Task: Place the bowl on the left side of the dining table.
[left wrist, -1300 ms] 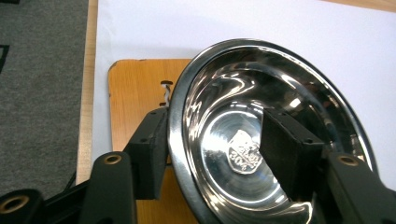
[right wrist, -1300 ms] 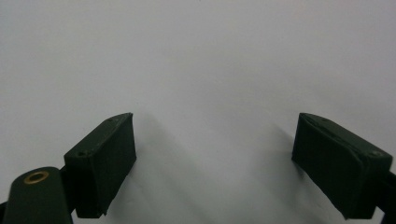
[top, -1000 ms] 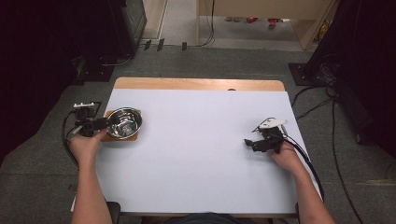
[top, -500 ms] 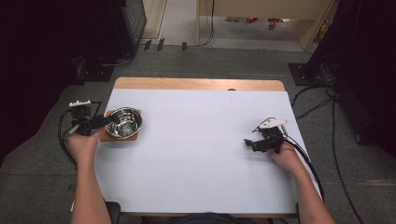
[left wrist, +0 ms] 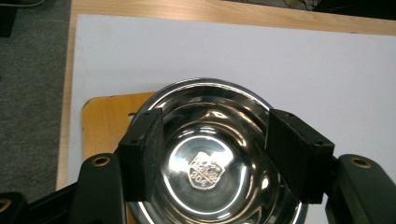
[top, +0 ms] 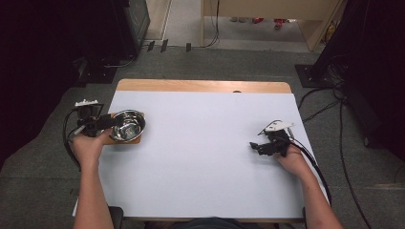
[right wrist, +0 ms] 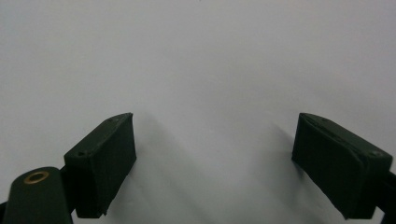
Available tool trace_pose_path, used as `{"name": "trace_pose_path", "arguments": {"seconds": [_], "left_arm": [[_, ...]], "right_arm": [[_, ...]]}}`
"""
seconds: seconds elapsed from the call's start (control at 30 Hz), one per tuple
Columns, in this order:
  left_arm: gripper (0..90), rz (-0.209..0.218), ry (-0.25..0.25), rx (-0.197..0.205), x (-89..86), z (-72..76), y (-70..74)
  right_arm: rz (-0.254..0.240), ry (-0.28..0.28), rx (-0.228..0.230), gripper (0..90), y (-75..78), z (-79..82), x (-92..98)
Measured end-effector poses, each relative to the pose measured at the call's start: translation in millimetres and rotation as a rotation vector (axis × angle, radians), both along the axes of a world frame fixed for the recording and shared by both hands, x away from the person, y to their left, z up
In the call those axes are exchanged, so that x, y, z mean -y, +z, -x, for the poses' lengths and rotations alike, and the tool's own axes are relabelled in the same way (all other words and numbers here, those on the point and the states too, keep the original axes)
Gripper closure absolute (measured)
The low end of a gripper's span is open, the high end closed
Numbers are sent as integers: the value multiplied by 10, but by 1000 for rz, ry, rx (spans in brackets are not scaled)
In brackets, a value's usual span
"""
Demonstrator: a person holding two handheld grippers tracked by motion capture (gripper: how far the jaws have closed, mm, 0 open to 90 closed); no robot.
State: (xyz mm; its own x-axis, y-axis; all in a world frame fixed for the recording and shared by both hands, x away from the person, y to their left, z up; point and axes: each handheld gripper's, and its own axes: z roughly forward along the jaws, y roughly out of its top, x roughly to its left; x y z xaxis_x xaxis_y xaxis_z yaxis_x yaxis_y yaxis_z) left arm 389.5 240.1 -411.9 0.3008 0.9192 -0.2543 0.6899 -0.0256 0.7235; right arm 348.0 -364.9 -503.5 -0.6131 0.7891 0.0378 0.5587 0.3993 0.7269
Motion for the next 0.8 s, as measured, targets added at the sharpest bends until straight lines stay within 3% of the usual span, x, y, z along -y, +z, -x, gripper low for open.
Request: {"name": "trace_pose_path", "arguments": {"seconds": [0.8], "left_arm": [[343,-49,-160,50,664,29,82]], "right_arm": [[0,0,0,130,0,0,0]]}}
